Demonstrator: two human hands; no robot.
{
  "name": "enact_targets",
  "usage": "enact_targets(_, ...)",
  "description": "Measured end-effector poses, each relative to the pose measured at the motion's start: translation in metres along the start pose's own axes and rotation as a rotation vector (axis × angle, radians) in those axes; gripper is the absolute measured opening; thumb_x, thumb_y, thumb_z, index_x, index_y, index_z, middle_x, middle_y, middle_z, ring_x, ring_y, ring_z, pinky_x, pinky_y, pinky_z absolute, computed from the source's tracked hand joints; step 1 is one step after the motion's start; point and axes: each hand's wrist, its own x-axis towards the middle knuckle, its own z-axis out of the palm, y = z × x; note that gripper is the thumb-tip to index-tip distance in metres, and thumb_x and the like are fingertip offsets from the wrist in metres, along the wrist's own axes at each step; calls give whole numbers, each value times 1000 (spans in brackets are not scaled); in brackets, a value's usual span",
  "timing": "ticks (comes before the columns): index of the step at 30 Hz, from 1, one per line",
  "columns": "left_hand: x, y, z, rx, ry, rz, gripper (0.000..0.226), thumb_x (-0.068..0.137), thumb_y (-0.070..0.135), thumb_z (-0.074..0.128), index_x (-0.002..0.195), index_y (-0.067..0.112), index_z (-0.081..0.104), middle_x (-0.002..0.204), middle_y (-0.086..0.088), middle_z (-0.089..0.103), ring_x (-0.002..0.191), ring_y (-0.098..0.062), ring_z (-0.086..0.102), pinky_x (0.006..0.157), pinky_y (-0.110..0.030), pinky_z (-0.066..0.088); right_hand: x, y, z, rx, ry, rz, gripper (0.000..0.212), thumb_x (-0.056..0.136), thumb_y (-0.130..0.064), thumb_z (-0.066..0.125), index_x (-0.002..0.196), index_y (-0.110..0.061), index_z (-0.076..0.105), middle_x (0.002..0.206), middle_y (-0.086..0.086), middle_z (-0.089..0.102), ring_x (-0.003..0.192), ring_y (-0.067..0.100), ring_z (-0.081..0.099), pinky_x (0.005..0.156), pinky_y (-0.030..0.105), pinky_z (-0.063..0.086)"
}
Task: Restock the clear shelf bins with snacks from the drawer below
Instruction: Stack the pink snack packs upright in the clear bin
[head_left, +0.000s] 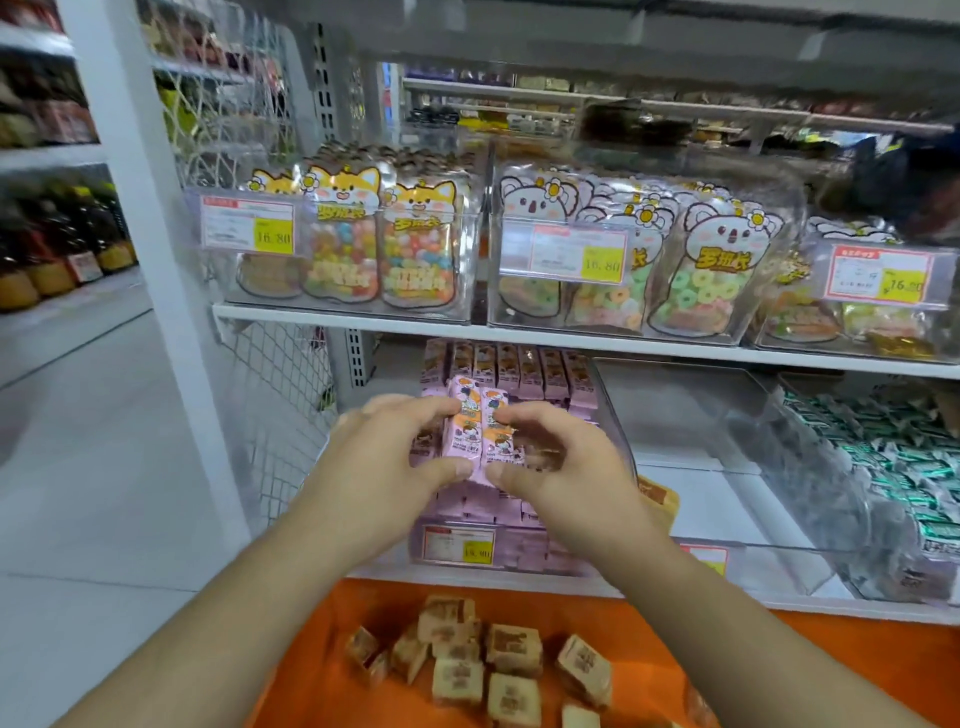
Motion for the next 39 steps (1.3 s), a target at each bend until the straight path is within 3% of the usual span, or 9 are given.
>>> enact_targets(2,6,-7,1,75,-4,8,63,81,61,77,140,51,56,138,16,55,136,-18,43,115,-42,39,8,5,2,-107,1,-28,42,83,-29,87,120,-39,70,112,-28,67,103,-12,59,85,8,43)
enact_targets(4,9,-12,3,114,-15,7,62,81,62,75,139,50,57,140,16,53,137,-18,39,114,-37,35,14,11,5,-166,3,-29,43,83,-34,87,121,-42,69,116,-27,67,106,-8,58,95,21,48)
enact_targets(8,12,-16,11,64,-34,29,44,91,49,74,133,41,65,136,18,62,121,-5,54,90,-18,35,21,26,10,-286,-17,-21,48,80,-48,84,123,-52,62,124,-15,63,116,7,58,105,38,50)
enact_targets(11,12,-17,16,69,-16,58,37,94,45,71,131,37,68,132,18,65,120,-5,56,84,-14,32,20,30,10,-310,-44,-35,48,83,-50,81,126,-52,60,127,-15,61,120,8,56,107,39,49)
enact_targets(15,14,-23,23,51,10,138,32,97,38,69,129,31,70,129,17,61,121,-5,53,93,-10,30,18,27,8,-360,-65,-79,46,91,-43,77,133,-44,60,124,-20,56,126,6,47,110,33,42)
enact_targets(19,12,-28,27,41,35,137,33,102,31,62,134,31,66,133,19,53,115,6,43,92,3,25,17,24,9,-410,-74,-92,46,97,-42,70,141,-38,56,130,-17,52,129,7,40,111,29,36)
enact_targets(27,11,-33,21,-3,14,159,27,95,31,71,121,34,71,128,25,53,116,8,47,97,0,29,18,26,16,-463,-52,-138,52,101,-41,64,151,-33,51,141,-16,46,133,7,31,115,27,29)
enact_targets(31,9,-36,19,64,-80,201,50,83,45,83,129,43,63,133,30,46,122,8,39,98,-1,26,16,28,16,-472,-64,-172,63,97,-45,67,154,-33,46,144,-17,45,136,7,29,116,29,30)
enact_targets(39,12,-38,23,133,-38,226,54,89,37,79,140,36,60,143,22,53,135,-2,38,112,-19,27,18,29,17,-549,-73,-165,61,100,-47,64,156,-38,40,155,-17,41,142,9,23,121,35,27)
